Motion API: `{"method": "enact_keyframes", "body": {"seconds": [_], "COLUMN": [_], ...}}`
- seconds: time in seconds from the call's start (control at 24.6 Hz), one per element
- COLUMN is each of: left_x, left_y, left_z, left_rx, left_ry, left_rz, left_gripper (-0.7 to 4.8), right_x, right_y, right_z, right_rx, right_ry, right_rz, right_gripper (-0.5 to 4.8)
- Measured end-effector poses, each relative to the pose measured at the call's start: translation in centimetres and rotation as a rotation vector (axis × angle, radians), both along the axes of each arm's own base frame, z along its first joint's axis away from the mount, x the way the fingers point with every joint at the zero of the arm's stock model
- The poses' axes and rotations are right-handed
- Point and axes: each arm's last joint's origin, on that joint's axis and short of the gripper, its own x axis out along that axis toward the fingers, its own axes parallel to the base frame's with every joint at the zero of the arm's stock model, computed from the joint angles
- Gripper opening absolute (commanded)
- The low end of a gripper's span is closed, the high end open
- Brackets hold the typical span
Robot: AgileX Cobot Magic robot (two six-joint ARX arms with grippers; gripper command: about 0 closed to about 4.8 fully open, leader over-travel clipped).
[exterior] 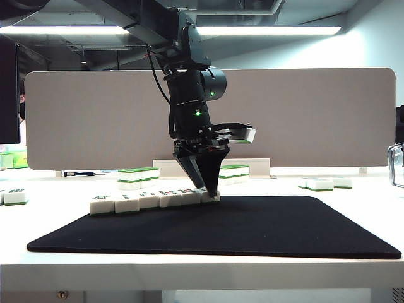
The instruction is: Align six mahjong tiles in a row on the table.
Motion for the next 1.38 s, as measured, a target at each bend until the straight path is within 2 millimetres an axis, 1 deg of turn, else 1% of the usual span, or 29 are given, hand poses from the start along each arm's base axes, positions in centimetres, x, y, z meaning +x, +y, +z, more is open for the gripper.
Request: {"method": "enact_keyframes", "body": {"seconds": [0.61,0.65,0.69,0.77,0.93,1.01,1.1,1.14,1.18,1.22,1.26,1.3,1.34,1.38], "left_x": [-0.2,-0.2,-0.2,-0.1,-0.2,-0.3,-0.6,-0.9,-1.1,-1.5,-1.7,-2.1,-2.6,-3.2], "left_y": [0.2,0.2,0.2,0.2,0.2,0.2,0.5,0.8,0.9,1.3,1.5,2.2,2.5,3.5], "left_z": [-0.1,-0.1,-0.1,0.0,0.3,0.9,2.3,3.8,4.7,6.3,7.0,8.9,10.1,12.0], "left_rx": [0.021,0.021,0.021,0.02,0.017,0.011,0.007,0.0,-0.005,-0.012,-0.016,-0.033,-0.047,-0.067], "left_ry": [0.018,0.017,0.017,0.016,0.006,-0.003,-0.033,-0.064,-0.083,-0.118,-0.134,-0.169,-0.189,-0.219], "left_rz": [0.022,0.022,0.022,0.023,0.023,0.026,0.051,0.081,0.096,0.134,0.148,0.185,0.192,0.209], "left_gripper": [2.51,2.58,3.19,3.86,3.86,3.86,3.85,3.83,3.65,3.6,3.06,2.7,1.97,1.8], "right_x": [0.0,0.0,0.0,0.0,0.0,0.0,0.0,0.0,0.0,0.0,0.0,0.0,0.0,0.0], "right_y": [0.0,0.0,0.0,0.0,0.0,0.0,0.0,0.0,0.0,0.0,0.0,0.0,0.0,0.0], "right_z": [0.0,0.0,0.0,0.0,0.0,0.0,0.0,0.0,0.0,0.0,0.0,0.0,0.0,0.0], "right_rx": [0.0,0.0,0.0,0.0,0.0,0.0,0.0,0.0,0.0,0.0,0.0,0.0,0.001,0.008], "right_ry": [0.0,0.0,0.0,0.0,0.0,0.0,0.0,0.0,0.0,0.0,0.0,0.0,0.0,0.0], "right_rz": [0.0,0.0,0.0,0.0,0.0,0.0,0.0,0.0,0.0,0.0,0.0,0.001,0.001,0.018], "right_gripper": [-0.01,-0.01,-0.01,-0.01,-0.01,-0.01,-0.01,-0.01,-0.01,-0.01,-0.01,-0.01,-0.01,-0.01]}}
